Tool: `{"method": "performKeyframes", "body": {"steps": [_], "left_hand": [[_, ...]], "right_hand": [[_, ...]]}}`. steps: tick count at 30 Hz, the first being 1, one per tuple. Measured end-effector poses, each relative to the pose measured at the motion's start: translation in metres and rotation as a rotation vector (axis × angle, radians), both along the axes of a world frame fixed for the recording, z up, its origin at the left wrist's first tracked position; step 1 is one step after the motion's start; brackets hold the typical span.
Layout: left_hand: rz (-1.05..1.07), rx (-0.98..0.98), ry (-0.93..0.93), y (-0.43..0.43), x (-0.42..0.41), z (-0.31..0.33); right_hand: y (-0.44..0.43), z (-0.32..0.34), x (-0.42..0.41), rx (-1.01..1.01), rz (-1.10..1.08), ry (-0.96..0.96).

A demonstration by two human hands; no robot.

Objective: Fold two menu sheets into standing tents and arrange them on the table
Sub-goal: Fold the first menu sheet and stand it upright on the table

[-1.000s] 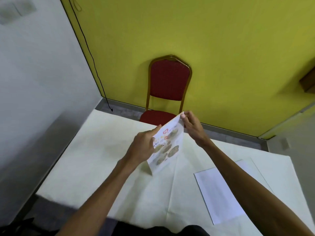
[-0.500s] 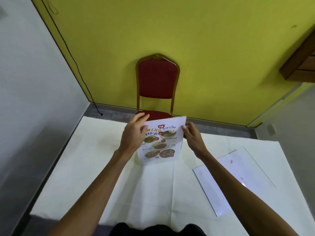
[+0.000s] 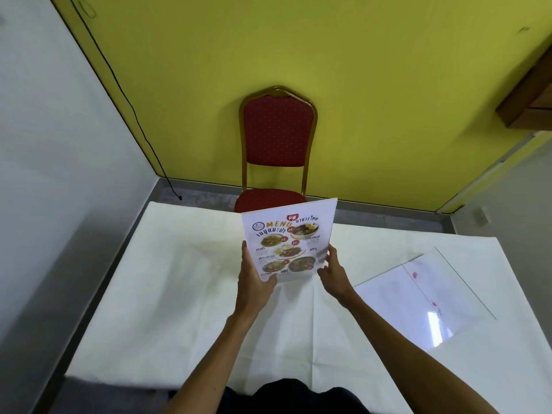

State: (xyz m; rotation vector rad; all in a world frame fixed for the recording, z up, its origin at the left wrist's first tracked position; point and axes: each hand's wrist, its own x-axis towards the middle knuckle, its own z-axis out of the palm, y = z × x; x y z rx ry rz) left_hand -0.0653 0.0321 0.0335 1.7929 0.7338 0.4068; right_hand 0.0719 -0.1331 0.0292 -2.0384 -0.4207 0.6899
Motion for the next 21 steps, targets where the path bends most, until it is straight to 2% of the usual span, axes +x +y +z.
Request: {"method": "performKeyframes", "body": {"steps": [15,21], "left_hand": [[-0.275,0.017,0.048,0.089,0.023,0.032],[-0.305,0.031,0.088,0.1,0.015,0.025]], "right_hand": [[0.051,0.021,-0.021,0.01,-0.073,0.004],[0.056,0.019,-0.021,-0.037,-0.071,0.009]]}}
